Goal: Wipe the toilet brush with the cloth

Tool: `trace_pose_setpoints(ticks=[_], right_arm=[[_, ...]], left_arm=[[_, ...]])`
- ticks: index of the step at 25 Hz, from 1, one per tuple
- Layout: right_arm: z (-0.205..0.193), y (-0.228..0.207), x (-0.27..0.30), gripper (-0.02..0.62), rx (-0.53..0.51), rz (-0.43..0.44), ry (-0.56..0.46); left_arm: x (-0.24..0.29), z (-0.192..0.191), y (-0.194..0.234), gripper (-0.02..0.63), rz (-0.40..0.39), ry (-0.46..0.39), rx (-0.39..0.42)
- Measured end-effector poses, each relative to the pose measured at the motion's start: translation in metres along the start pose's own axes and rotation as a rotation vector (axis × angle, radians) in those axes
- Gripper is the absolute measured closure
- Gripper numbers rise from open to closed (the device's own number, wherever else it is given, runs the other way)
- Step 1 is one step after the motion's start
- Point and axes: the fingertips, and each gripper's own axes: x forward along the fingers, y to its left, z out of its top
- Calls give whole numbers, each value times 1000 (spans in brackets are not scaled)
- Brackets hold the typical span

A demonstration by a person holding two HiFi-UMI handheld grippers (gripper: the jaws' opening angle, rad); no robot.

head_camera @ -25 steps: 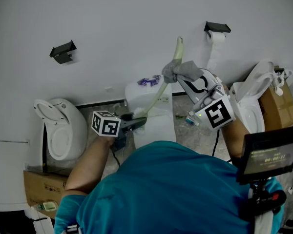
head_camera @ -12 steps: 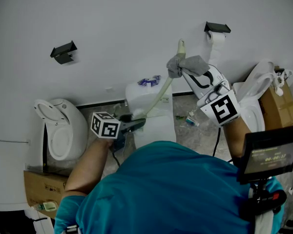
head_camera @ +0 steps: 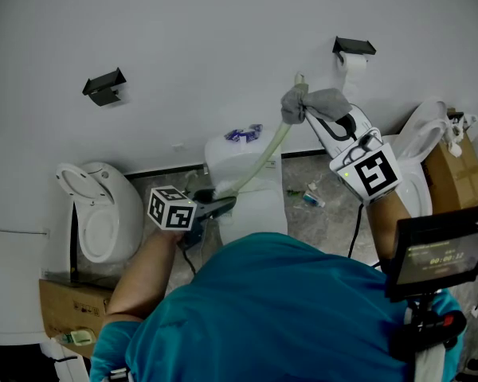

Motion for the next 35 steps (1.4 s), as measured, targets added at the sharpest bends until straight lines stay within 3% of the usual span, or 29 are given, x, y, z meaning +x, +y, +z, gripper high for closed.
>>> trace_pose_setpoints(ticks=[14,27,31,35], right_arm=[[-5,-35,-11,560,81,-64,34],[2,-59,-5,560,105,-69,-11],[17,-68,-11,560,98,-101,-39],[14,-29,-5,560,100,-28,-11]], left_arm=[[-4,-9,0,454,30,36,76],[-9,-16,-4,454,32,35,83],[-14,-24,20,454,150,66,34],[-23,-27,47,454,307,111,14]])
